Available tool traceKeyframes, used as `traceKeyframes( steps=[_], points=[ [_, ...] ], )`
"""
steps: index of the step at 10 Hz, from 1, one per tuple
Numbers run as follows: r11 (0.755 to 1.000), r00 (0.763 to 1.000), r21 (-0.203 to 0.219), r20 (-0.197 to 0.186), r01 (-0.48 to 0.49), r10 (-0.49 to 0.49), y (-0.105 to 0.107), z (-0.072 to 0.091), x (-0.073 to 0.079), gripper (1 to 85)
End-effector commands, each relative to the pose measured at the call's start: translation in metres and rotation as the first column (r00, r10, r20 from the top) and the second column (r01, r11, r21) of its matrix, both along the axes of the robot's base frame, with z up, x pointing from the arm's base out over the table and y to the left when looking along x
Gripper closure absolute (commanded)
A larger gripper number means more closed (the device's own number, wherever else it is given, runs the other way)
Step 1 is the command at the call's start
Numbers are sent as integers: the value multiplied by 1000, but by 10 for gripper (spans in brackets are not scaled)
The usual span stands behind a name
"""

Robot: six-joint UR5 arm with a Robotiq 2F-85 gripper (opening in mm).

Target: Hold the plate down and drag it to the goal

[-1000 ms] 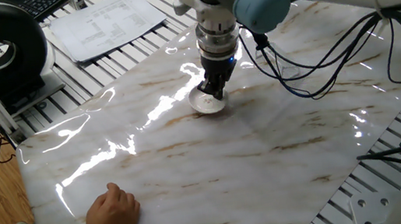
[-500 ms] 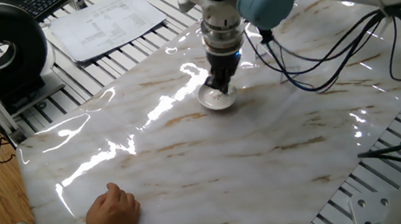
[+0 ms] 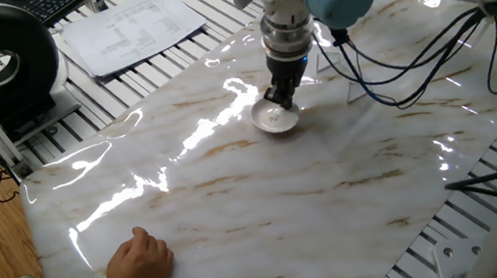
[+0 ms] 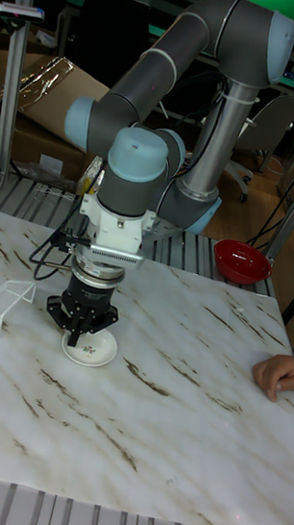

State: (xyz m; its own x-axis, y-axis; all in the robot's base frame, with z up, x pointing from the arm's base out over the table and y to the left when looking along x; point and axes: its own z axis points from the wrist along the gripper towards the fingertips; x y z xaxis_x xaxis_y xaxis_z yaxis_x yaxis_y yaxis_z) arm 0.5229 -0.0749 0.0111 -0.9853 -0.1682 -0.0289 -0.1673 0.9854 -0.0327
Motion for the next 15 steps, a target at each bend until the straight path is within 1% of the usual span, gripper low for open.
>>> traceKeyframes(
  steps=[1, 3, 4, 5, 7, 8, 9, 10, 11, 13, 15],
  points=[
    [1000, 1000, -8, 8, -19, 19, -17, 1, -1, 843],
    [999, 999, -15, 12, -33, 33, -30, -1, -4, 843],
    [999, 999, -19, 20, -41, 41, -35, -4, -5, 843],
    [997, 998, -49, 26, -55, 56, -47, -5, -5, 843],
    [994, 997, -73, 22, -78, 79, -65, 0, -8, 843],
    [994, 996, -75, 21, -82, 84, -70, 1, -9, 843],
    [992, 996, -92, 22, -88, 91, -76, 0, -9, 843],
    [991, 995, -97, 23, -90, 93, -79, -1, -10, 843],
    [989, 994, -111, 28, -101, 104, -86, -2, -10, 843],
    [980, 991, -157, 39, -123, 130, -105, -3, -10, 843],
    [977, 991, -174, 33, -124, 132, -110, -4, -11, 843]
  ],
)
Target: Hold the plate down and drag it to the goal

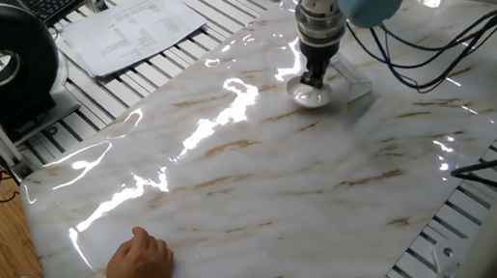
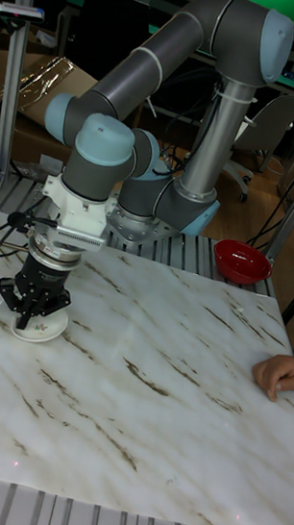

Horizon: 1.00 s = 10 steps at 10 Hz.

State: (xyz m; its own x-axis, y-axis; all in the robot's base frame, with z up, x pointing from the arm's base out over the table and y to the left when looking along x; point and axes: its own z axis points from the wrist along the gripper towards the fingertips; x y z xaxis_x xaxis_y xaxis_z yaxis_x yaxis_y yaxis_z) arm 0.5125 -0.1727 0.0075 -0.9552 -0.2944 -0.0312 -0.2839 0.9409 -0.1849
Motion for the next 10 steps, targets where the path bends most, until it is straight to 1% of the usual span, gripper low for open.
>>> traceKeyframes(
  steps=[1, 2, 3, 4, 5, 6, 7, 8, 9, 10],
  points=[
    [1000, 1000, -7, 4, 8, -8, -6, -3, 0, 843],
    [998, 999, 49, -1, 42, -42, 11, -4, 0, 843],
    [996, 998, 66, -12, 61, -60, 19, -1, 1, 843],
    [995, 997, 75, -27, 71, -70, 25, 4, 1, 843],
    [994, 997, 82, -32, 74, -71, 28, 9, 3, 843],
    [994, 997, 79, -37, 70, -67, 30, 13, 4, 843],
    [997, 997, 52, -46, 58, -56, 27, 18, 3, 843],
    [997, 996, 47, -57, 66, -64, 33, 25, 1, 843],
    [994, 994, 68, -66, 86, -82, 47, 31, 0, 843],
    [989, 993, 105, -67, 104, -97, 65, 36, 2, 843]
  ],
)
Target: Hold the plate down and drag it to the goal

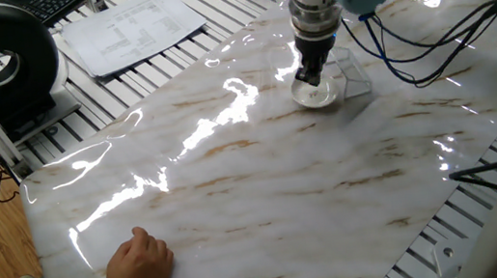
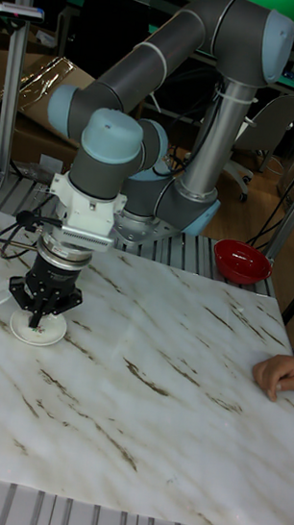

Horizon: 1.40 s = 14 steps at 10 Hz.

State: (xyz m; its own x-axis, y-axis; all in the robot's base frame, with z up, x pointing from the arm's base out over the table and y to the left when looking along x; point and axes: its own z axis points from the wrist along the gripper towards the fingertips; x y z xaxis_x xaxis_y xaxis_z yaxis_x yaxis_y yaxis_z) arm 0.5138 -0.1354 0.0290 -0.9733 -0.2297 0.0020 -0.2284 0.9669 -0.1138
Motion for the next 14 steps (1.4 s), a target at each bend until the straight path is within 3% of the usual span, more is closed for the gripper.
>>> traceKeyframes(
  steps=[1, 4, 7, 9, 11, 14],
  points=[
    [994, 998, 92, -19, 64, -63, 45, 14, 1, 843],
    [983, 993, 142, -32, 117, -113, 70, 8, 1, 843],
    [982, 994, 157, -17, 109, -108, 66, -10, 1, 843],
    [980, 992, 153, -6, 124, -125, 68, -25, 0, 843],
    [980, 991, 150, -7, 133, -134, 69, -31, -2, 843],
    [994, 996, 70, -2, 87, -87, 43, -28, -4, 843]
  ],
)
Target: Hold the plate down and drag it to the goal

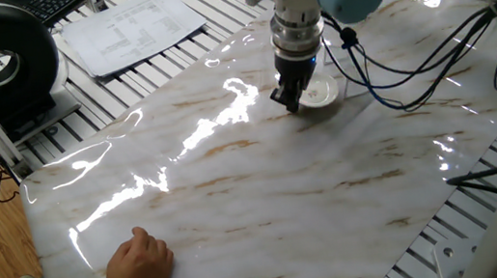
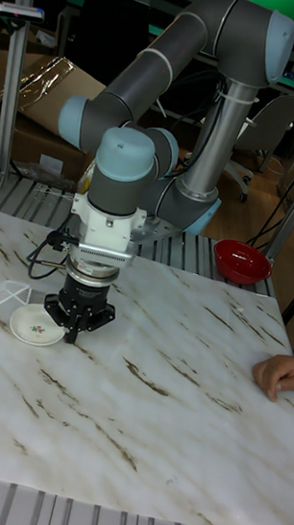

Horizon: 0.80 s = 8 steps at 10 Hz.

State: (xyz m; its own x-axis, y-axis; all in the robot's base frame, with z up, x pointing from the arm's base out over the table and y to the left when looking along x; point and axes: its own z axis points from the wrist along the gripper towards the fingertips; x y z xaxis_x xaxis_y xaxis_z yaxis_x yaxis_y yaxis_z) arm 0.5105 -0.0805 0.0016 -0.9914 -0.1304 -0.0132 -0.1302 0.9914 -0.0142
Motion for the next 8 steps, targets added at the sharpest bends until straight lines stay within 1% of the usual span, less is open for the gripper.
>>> traceKeyframes(
  steps=[1, 5, 8],
  points=[
    [999, 1000, -31, -2, -14, 14, -15, 1, -2, 843],
    [999, 999, -30, -3, -33, 33, -25, 4, -3, 843],
    [997, 998, -42, 0, -59, 59, -42, 5, -3, 843]
  ],
)
